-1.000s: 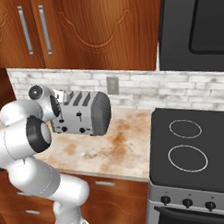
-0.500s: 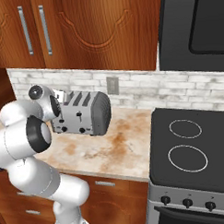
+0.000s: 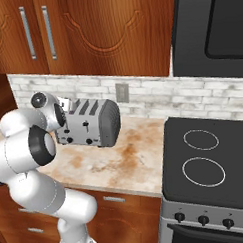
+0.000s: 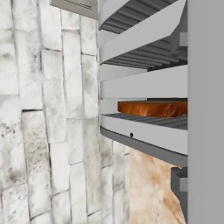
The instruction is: Start the toaster. Once the lever pops up, take the bread to the plate on the dining counter.
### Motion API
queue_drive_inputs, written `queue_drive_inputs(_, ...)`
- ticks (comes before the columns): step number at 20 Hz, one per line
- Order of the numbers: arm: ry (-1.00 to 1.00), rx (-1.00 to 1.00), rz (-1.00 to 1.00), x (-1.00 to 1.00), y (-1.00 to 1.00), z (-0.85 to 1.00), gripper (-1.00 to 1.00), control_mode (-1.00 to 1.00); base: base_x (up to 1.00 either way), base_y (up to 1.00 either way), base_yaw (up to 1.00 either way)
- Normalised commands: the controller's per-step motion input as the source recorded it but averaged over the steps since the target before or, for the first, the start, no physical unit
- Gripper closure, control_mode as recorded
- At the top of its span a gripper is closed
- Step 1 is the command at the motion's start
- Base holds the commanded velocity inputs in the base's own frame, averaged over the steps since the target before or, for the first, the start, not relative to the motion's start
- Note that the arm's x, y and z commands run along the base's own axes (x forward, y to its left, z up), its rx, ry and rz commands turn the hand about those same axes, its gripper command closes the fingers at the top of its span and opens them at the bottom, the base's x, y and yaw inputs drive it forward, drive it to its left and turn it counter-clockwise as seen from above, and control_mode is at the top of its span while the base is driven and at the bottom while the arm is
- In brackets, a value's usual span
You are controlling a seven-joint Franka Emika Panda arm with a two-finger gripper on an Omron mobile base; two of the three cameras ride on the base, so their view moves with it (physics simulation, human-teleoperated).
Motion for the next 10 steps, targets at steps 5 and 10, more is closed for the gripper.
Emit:
queue_drive_inputs(5, 0.0, 0.0, 0.0, 0.0, 0.0, 0.0, -1.0, -1.0, 0.0, 0.0, 0.0)
queue_drive_inputs(10, 0.0, 0.0, 0.0, 0.0, 0.0, 0.0, -1.0, -1.0, 0.0, 0.0, 0.0)
